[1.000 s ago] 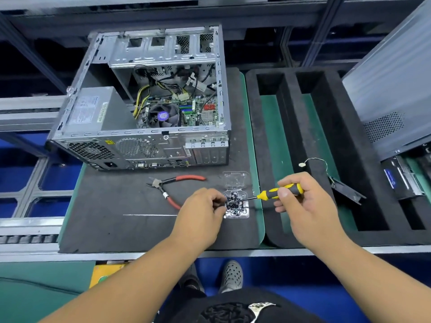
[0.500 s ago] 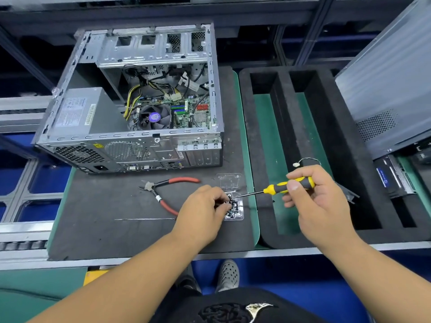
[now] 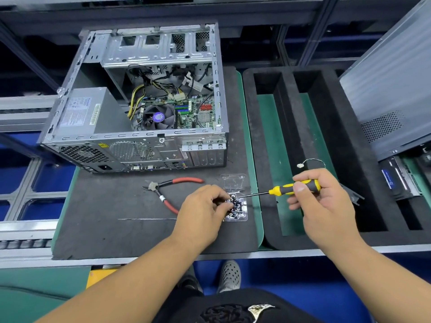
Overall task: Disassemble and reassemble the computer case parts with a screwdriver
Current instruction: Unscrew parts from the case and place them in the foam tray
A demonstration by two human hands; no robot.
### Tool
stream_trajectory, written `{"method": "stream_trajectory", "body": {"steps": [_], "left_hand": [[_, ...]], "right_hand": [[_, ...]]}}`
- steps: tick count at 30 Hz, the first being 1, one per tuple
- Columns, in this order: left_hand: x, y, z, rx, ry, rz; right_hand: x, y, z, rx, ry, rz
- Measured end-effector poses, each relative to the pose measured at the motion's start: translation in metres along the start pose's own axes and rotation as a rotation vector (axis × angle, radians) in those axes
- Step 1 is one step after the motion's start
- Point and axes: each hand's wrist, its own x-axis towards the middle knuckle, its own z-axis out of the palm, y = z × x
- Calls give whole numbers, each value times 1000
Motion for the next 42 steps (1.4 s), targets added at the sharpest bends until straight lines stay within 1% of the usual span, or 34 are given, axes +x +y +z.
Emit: {"method": "stream_trajectory", "body": {"steps": [2, 4, 8, 11, 15, 20, 25, 30, 32, 34, 36, 39, 40, 42], "left_hand": [[0, 0, -1, -85, -16, -36], [1, 3, -1, -252, -31, -136], [2, 7, -6, -766, -49, -467], [0, 3, -13, -1068, -64, -621], [-1, 3, -22, -1267, -60, -727], [1, 8, -28, -1343, -4, -802], [1, 6, -27, -1266, 32, -823], [1, 0, -20, -1070, 86, -792], [0, 0, -18, -986, 82, -744], [2, 1, -15, -753, 44, -624], [5, 1, -13, -456, -33, -429], [9, 1, -7, -128, -165, -173], [10, 3, -5, -36, -191, -122], [12, 6, 0, 68, -193, -76]], "right_hand": [[0, 1, -2, 14, 12, 11], [0, 1, -3, 20, 20, 15], [0, 3, 0, 10, 14, 20], [-1, 4, 3, -13, 12, 15], [0, 4, 9, -56, 3, 7], [0, 5, 15, -92, -15, -11], [1, 7, 20, -101, -20, -2], [1, 10, 19, -118, -33, 6], [0, 9, 16, -110, -26, 14], [0, 6, 14, -81, -14, 16], [-1, 3, 11, -46, -8, 16], [-3, 0, 9, -7, -12, 20], [-3, -1, 8, 0, -11, 22], [-4, -3, 7, 12, -9, 24]]}}
